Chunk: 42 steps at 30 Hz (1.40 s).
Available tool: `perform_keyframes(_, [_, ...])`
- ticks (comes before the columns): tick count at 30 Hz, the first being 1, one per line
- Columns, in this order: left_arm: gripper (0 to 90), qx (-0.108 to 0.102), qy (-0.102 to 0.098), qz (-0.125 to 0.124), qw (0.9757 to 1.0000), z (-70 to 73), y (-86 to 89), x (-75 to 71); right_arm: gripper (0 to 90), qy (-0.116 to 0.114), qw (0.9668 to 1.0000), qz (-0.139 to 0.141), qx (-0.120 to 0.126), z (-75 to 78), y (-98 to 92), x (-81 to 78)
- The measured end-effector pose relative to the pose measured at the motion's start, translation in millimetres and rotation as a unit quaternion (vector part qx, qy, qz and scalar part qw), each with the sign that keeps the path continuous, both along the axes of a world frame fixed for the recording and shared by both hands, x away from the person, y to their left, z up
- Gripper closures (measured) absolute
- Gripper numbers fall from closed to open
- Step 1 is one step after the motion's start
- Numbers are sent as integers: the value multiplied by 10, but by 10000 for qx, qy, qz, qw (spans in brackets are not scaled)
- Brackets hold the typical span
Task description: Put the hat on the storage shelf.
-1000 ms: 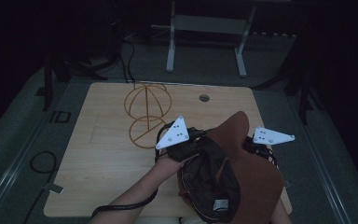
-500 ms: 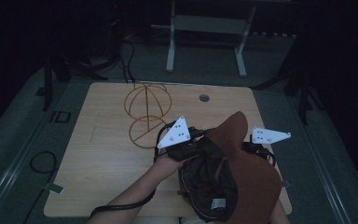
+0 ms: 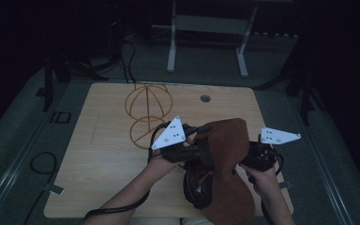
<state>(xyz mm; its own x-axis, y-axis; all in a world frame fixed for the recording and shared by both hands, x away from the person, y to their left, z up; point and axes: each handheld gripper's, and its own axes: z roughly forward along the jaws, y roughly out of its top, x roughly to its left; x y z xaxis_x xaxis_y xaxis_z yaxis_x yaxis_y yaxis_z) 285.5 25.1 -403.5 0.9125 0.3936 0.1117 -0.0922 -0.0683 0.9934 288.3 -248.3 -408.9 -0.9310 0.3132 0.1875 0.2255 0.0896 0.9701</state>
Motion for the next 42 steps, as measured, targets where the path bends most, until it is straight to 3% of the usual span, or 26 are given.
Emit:
perform_keyframes(7, [521,12,221,295,9993,-39,233,-2,866,-42,9993,-317,202,93,-168,37])
perform_keyframes(13, [521,167,315,568,9977,-145,462,-33,865,-153,9971,-701,261,202,-313,98])
perform_keyframes(19, [505,305,509,844,9947,-327,706,-78,865,-151,9939,-1046,321,256,-427,216])
perform_keyframes(25, [506,576,567,1076,9909,-521,891,-154,864,-105,9923,-1175,379,287,-454,340])
perform_keyframes(30, [505,864,741,1340,9844,-750,1050,-221,863,-74,9910,-1256,464,319,-442,443])
perform_keyframes(33, [504,917,972,1480,9799,-926,1169,-260,863,-63,9905,-1297,462,346,-411,500])
perform_keyframes(34, [504,974,1029,1572,9774,-1012,1227,-286,863,-56,9905,-1299,452,353,-405,514])
perform_keyframes(36, [504,1036,1076,1633,9752,-1094,1285,-319,863,-30,9901,-1315,485,371,-385,559])
perform_keyframes(38, [492,1090,1194,1732,9715,-1192,1366,-352,863,-37,9899,-1336,464,388,-365,598])
perform_keyframes(39, [481,1101,1259,1794,9695,-1238,1406,-366,863,-33,9896,-1366,451,397,-353,622])
perform_keyframes(42, [437,1280,1477,2060,9589,-1373,1510,-397,863,-16,9893,-1403,406,420,-313,705])
